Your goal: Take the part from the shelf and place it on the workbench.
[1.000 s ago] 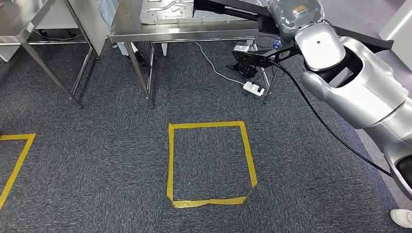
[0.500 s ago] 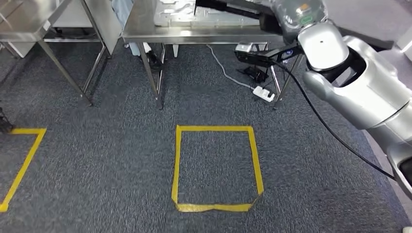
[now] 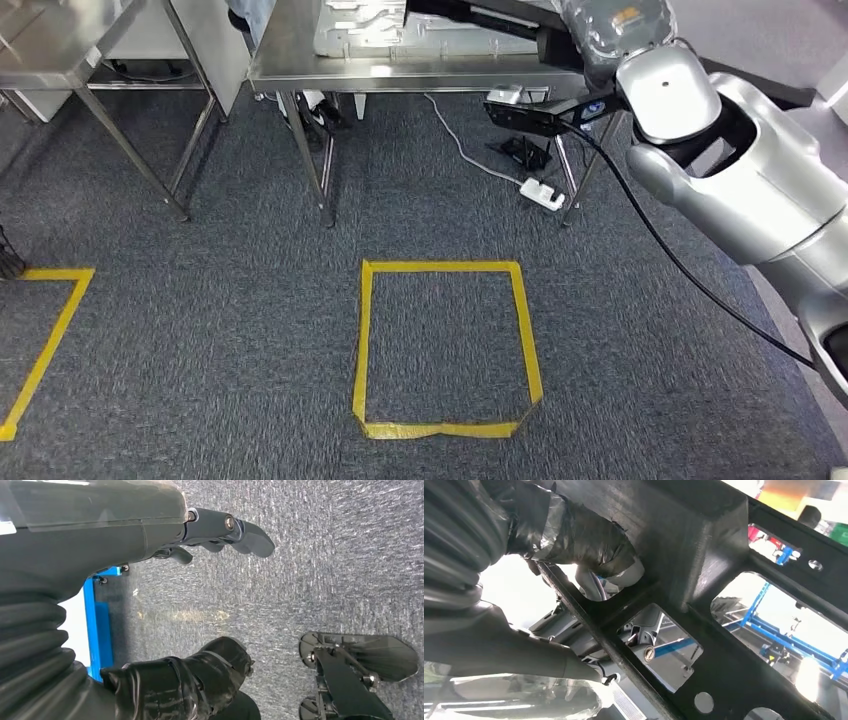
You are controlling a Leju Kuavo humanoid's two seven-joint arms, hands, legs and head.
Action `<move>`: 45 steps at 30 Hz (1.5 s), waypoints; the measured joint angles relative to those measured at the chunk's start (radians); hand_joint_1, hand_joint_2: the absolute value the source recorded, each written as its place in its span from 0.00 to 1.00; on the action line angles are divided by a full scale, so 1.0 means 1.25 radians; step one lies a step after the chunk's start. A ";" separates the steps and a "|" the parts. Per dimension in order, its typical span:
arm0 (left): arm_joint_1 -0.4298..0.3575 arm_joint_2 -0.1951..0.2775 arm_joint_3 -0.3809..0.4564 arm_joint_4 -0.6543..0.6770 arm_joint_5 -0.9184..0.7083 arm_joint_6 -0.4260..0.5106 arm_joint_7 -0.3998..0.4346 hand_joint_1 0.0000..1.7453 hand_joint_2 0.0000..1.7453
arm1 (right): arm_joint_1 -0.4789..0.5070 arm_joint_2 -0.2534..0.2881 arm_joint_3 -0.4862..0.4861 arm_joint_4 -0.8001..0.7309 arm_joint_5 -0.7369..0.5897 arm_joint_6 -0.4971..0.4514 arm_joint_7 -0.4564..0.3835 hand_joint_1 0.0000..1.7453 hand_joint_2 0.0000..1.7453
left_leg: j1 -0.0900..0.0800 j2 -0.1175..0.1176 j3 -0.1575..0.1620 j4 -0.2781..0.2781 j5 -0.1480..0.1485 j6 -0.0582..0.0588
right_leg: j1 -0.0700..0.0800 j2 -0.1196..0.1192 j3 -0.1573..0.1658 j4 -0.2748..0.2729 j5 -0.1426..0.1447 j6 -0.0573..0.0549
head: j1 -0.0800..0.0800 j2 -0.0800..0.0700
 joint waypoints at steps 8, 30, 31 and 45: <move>-0.001 -0.002 -0.001 0.000 0.000 0.000 0.003 0.00 1.00 | 0.007 0.000 -0.016 -0.002 -0.024 -0.021 0.044 1.00 1.00 | 0.004 -0.004 0.016 -0.018 0.004 0.032 | 0.001 0.000 -0.103 0.212 -0.095 0.019 | 0.006 0.000; -0.001 0.000 -0.001 0.000 0.014 0.001 0.011 0.00 1.00 | -0.005 0.021 -0.027 -0.004 -0.019 0.053 0.058 1.00 1.00 | 0.005 -0.001 0.006 0.004 -0.008 -0.008 | 0.000 -0.002 -0.001 0.002 0.000 -0.001 | 0.003 0.000; -0.001 0.000 -0.001 0.000 0.014 0.000 0.011 0.00 1.00 | -0.007 0.021 -0.027 -0.004 -0.020 0.052 0.057 1.00 1.00 | 0.003 -0.002 0.007 0.001 -0.009 -0.002 | 0.001 -0.002 -0.001 0.000 0.000 0.004 | 0.003 0.000; -0.002 -0.001 -0.001 0.000 0.005 0.001 0.004 0.00 1.00 | -0.013 0.048 -0.020 0.014 -0.031 0.021 0.044 1.00 1.00 | 0.002 -0.012 0.013 0.008 -0.020 0.015 | 0.005 0.001 -0.018 0.015 0.004 0.009 | 0.007 0.000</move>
